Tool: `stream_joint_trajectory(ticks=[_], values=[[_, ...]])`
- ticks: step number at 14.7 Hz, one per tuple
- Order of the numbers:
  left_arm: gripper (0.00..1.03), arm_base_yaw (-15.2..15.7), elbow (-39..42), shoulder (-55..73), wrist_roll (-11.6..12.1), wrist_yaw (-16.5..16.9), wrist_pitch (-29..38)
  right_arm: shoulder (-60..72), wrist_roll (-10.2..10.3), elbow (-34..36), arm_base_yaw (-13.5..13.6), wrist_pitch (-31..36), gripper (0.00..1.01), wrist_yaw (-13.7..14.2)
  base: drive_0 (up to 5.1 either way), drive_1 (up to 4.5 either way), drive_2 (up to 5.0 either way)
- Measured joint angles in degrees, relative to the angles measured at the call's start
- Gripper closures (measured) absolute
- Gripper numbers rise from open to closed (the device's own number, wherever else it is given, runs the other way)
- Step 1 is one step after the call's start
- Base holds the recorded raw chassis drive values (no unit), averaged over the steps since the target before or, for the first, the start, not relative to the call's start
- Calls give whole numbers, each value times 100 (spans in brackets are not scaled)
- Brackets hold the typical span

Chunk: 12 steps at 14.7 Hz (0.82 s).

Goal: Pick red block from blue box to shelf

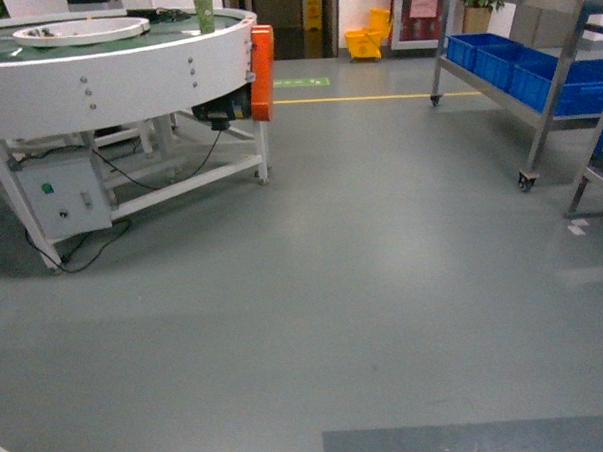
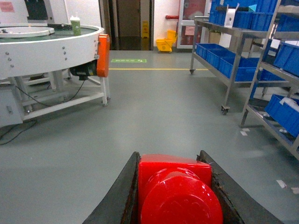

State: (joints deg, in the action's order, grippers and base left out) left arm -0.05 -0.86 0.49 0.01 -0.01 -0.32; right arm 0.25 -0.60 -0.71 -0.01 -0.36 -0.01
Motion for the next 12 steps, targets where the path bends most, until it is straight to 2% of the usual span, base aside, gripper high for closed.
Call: stream_joint_trajectory(ticks=[12], values=[[5,0,0,0,0,-2,15,0,0,0,0,15,73,0,-3,405,-412]])
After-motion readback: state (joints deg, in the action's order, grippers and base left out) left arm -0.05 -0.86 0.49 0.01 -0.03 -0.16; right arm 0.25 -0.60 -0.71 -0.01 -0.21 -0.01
